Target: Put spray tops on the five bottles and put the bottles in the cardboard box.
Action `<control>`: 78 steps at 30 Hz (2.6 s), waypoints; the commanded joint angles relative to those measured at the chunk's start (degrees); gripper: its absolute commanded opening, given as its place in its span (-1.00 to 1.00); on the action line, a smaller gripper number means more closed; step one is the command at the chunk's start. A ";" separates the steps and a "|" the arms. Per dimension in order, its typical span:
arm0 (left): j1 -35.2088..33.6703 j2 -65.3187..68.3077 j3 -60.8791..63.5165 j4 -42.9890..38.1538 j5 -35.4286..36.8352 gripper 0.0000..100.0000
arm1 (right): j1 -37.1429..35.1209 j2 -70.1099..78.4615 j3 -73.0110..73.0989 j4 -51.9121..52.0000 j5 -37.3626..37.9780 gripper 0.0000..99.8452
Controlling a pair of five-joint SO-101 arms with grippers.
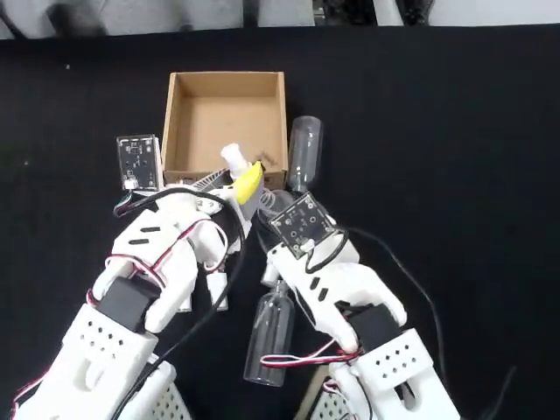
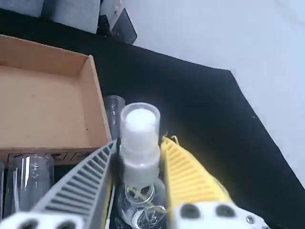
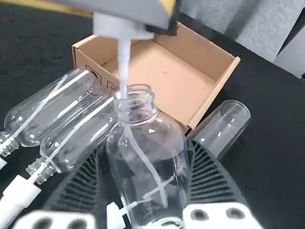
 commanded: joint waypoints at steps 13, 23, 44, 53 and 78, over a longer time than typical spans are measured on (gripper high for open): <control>-0.13 -0.97 -0.75 -0.53 5.80 -0.59 | -0.44 -1.27 -0.48 -1.58 -0.09 -0.84; -0.13 -1.05 -3.03 -0.53 5.80 -0.59 | -0.35 -1.27 -0.04 -3.52 -0.18 -0.84; -6.46 -1.05 -7.69 -0.53 5.89 -0.59 | -0.26 -1.27 0.84 -5.98 -5.27 -0.84; -13.23 -1.05 -8.84 -0.88 5.89 -0.59 | -0.26 -1.27 0.40 -6.07 -7.47 -0.84; -14.29 -0.35 1.19 -9.41 5.36 -0.58 | 3.34 -1.27 -6.81 -5.98 -19.08 -0.84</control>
